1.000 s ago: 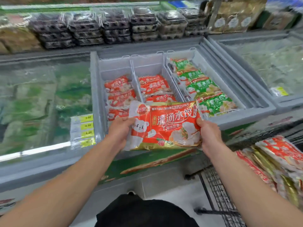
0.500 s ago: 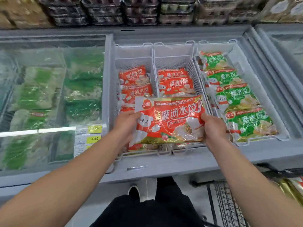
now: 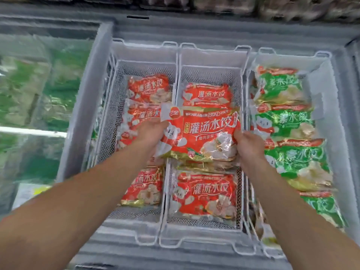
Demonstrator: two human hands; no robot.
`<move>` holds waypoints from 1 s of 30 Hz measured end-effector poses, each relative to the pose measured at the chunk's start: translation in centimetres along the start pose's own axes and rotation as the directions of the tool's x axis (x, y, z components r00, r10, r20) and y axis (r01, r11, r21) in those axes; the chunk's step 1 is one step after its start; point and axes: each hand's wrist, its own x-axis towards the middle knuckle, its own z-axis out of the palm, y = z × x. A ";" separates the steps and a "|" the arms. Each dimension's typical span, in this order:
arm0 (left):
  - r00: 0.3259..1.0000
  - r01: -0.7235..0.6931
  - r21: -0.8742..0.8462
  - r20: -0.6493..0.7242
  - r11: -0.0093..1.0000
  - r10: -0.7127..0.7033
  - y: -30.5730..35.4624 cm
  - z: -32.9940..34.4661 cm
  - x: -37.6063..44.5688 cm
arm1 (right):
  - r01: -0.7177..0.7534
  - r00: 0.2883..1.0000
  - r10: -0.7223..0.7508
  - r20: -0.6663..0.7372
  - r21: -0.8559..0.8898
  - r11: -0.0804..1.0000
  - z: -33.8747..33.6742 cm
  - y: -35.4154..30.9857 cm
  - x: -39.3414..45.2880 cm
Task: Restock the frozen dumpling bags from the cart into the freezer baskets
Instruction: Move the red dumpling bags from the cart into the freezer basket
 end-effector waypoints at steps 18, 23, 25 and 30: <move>0.985 -0.151 0.343 -0.032 0.927 0.172 10.8 12.6 18.8 | 0.161 0.980 -0.121 0.155 -0.275 0.948 4.5 -10.0 22.2; 0.957 -0.288 0.585 0.152 0.758 0.246 9.3 11.7 15.7 | 0.271 0.961 -0.224 0.162 -0.393 0.879 4.1 -8.8 18.8; 0.951 -0.309 0.590 0.203 0.746 0.233 8.1 10.2 13.2 | 0.279 0.958 -0.220 0.182 -0.437 0.855 3.9 -7.5 16.5; 0.942 -0.336 0.622 0.234 0.707 0.241 6.1 5.8 6.5 | 0.327 0.944 -0.241 0.225 -0.541 0.775 3.8 -5.8 8.5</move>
